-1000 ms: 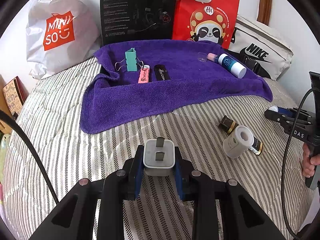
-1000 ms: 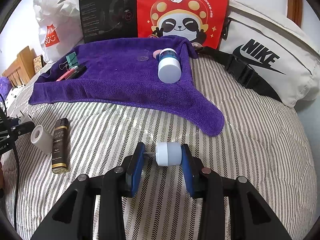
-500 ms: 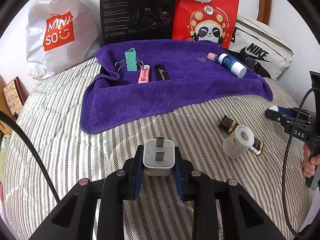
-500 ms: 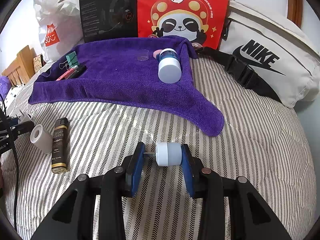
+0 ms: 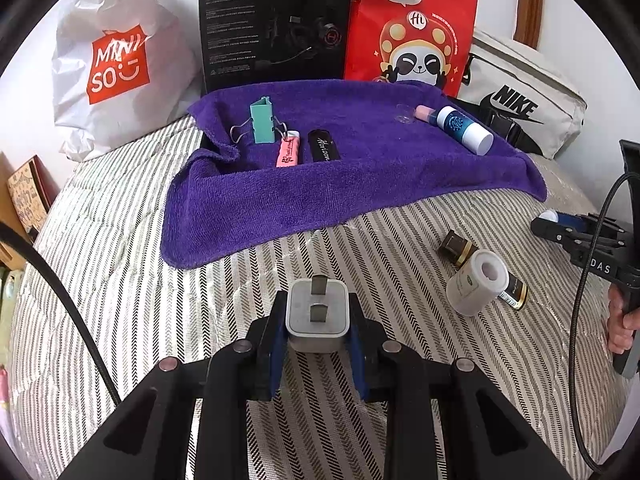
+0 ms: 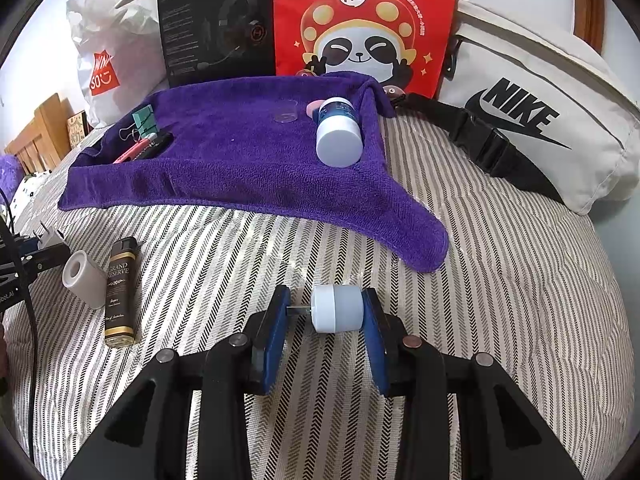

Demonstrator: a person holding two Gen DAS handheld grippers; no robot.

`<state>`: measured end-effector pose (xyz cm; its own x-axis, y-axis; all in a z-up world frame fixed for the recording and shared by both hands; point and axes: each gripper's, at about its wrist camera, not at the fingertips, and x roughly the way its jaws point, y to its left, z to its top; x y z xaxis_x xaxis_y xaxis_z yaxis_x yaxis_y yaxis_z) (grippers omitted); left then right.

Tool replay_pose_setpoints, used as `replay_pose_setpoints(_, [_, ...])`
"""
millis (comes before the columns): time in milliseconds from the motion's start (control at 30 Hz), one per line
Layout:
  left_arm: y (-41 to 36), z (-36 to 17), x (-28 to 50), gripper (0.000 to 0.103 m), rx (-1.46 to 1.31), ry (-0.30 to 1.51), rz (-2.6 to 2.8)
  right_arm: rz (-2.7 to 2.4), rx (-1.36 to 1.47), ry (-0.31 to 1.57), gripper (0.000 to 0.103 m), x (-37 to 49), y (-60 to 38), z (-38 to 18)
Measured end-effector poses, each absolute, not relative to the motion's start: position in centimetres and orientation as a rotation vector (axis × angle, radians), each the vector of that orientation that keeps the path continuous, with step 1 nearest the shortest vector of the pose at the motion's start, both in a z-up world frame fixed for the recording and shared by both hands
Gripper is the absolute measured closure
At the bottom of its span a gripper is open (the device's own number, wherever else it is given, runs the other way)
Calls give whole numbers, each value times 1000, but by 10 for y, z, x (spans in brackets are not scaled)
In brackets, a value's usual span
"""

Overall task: Organize rigid objects
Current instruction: 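Carry the white cylinder over the purple towel with the right tool while the left tool holds the charger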

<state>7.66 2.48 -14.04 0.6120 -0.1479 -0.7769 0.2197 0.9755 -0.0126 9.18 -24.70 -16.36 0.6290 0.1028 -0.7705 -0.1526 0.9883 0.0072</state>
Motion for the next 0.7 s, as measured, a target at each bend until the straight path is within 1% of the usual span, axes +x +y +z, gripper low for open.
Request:
replay_pose_setpoints(200, [24,-140,77,78,89,887,-206,175,-17,909,68,93,-249,-158])
replay_pose_setpoints(333, [28,-138,78,78,17,901,-230,196,-22,884,68,89,-241,-138])
replay_pose_setpoints(533, [22,-118,74,78,25,864,-225,243,-12,823,68,83,-225,-100])
replay_pose_setpoints(700, [22,-100,74,78,19,834,-210,268,-16,806,68,84,-216,-85])
